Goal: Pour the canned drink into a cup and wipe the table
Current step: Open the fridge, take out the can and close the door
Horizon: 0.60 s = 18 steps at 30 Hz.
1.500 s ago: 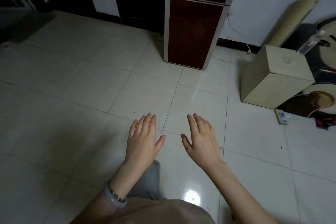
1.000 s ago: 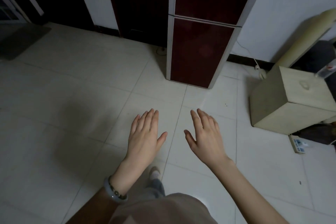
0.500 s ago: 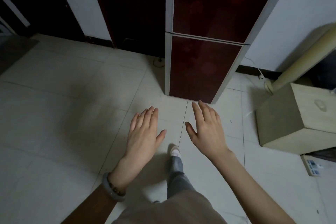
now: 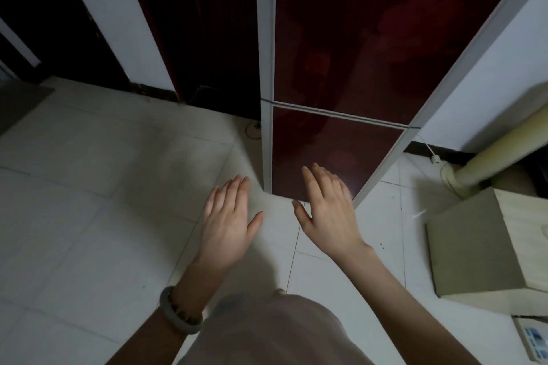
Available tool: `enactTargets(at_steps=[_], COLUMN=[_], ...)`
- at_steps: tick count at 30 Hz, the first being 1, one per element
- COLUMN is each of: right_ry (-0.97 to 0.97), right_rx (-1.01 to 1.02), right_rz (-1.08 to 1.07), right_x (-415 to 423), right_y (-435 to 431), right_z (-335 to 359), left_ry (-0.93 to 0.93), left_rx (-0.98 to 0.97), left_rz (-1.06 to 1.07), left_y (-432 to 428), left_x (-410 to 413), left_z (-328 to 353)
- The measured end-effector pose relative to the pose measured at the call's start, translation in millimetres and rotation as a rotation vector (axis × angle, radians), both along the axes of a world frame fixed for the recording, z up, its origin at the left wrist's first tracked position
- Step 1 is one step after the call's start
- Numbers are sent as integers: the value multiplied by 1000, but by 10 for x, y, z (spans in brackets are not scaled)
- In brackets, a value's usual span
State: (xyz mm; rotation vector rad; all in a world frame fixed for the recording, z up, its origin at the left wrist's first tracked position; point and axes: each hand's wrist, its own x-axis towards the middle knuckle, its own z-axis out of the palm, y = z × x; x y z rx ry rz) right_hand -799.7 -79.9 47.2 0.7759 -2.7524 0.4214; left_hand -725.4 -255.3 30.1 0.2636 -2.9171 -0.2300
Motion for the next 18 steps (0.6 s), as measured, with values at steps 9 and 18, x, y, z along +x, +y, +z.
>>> enactTargets(at_steps=[9,18], right_ry=[-27,-19], right_rx=[58,12], right_rz=[-9,-116], right_x=[-874,-1798], right_y=[-470,-1340], right_z=[-65,-5], left_ry=[-34,-7], left_rx=[4,4], left_rz=[-21,-155], left_y=[-519,-1419], left_x=[-993,-2202], left_z=[-19,86])
